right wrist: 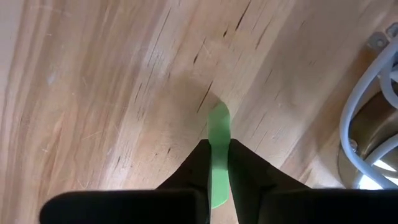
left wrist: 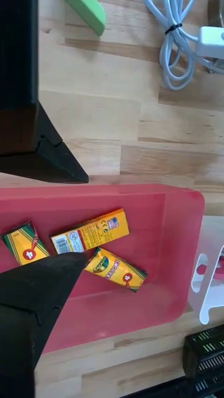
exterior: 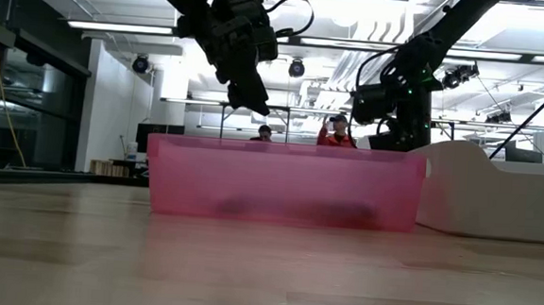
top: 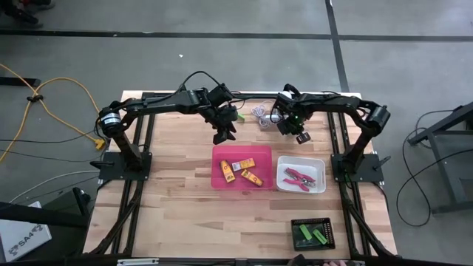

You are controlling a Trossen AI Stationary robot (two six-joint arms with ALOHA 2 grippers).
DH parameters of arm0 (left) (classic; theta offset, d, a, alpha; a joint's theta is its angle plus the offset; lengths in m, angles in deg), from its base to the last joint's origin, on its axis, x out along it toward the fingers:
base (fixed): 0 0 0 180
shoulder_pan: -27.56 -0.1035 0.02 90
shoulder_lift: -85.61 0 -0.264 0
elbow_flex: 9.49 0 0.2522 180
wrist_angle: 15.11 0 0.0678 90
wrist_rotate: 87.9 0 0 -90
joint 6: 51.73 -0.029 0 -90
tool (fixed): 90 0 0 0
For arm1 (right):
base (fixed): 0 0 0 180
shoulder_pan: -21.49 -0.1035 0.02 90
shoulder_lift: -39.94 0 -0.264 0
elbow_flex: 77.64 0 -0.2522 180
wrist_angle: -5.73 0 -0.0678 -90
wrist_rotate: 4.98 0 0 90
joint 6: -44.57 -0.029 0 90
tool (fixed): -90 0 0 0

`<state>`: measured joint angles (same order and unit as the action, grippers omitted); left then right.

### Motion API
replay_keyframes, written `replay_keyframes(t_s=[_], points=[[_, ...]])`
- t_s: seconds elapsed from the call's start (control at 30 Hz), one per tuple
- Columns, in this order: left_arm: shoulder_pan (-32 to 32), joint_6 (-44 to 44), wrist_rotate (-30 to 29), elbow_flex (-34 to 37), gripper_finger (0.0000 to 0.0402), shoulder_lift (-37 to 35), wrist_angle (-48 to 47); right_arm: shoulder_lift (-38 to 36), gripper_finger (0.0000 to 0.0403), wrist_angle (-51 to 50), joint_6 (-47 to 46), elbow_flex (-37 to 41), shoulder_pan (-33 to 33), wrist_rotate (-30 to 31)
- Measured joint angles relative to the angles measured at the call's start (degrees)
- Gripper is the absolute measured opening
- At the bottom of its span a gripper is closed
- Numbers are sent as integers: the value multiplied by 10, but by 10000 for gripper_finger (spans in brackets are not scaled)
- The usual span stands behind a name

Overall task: Pick & Place School Supplies
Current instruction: Put the green eraser into the black bin

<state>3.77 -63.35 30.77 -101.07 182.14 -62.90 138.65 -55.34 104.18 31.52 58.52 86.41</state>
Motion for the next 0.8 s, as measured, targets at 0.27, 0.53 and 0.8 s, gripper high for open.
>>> replay_keyframes(t_s=[0.27,0.53,0.8], points=[[0,0,0,0,187,0,0,-27,26,-8,-76,-42,-8,2],[0,0,0,0,187,0,-3,-129,25,-71,-215,-109,-46,-1],[0,9,0,0,187,0,-3,-240,25,-179,-431,-110,-133,-35]])
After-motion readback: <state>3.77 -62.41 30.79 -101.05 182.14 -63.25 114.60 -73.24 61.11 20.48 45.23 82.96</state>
